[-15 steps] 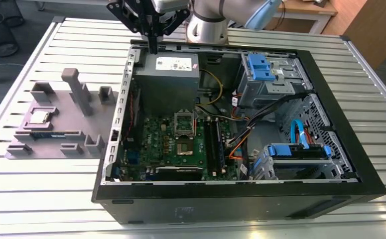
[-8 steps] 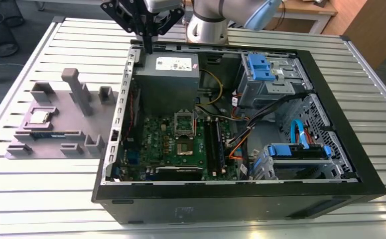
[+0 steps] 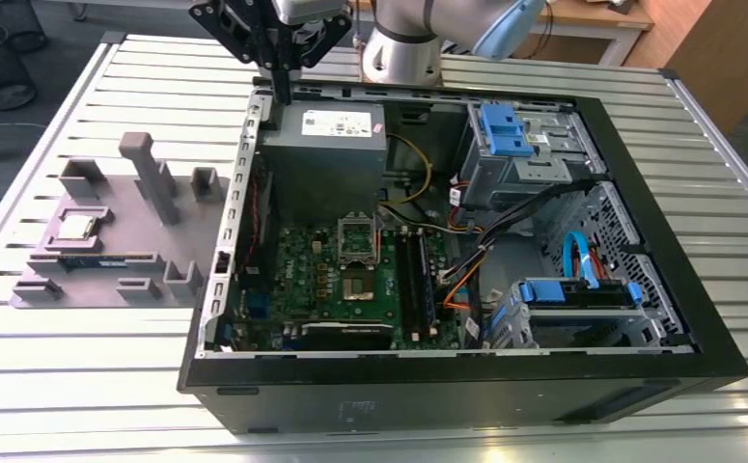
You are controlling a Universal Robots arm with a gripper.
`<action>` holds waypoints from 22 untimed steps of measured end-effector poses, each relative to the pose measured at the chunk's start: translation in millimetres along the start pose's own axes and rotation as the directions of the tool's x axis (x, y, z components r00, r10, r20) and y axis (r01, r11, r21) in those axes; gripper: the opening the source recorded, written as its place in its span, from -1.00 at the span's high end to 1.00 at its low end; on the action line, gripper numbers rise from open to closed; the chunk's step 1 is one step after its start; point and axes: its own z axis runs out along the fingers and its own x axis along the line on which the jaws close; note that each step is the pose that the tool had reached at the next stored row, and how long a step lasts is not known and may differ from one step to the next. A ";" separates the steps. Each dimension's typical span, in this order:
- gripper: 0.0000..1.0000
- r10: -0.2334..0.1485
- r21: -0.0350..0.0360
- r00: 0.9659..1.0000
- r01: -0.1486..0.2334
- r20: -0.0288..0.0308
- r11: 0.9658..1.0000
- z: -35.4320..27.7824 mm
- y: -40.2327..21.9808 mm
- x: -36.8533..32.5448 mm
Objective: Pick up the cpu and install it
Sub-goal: 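Reach for the cpu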
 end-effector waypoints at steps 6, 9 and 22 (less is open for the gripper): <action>0.79 0.000 0.000 1.000 0.000 0.000 1.000 0.0 -0.2 2.0; 0.79 0.000 0.000 1.000 0.000 0.000 1.000 -0.1 -0.3 4.0; 0.79 0.000 0.000 1.000 0.000 0.000 1.000 -0.3 -0.8 11.1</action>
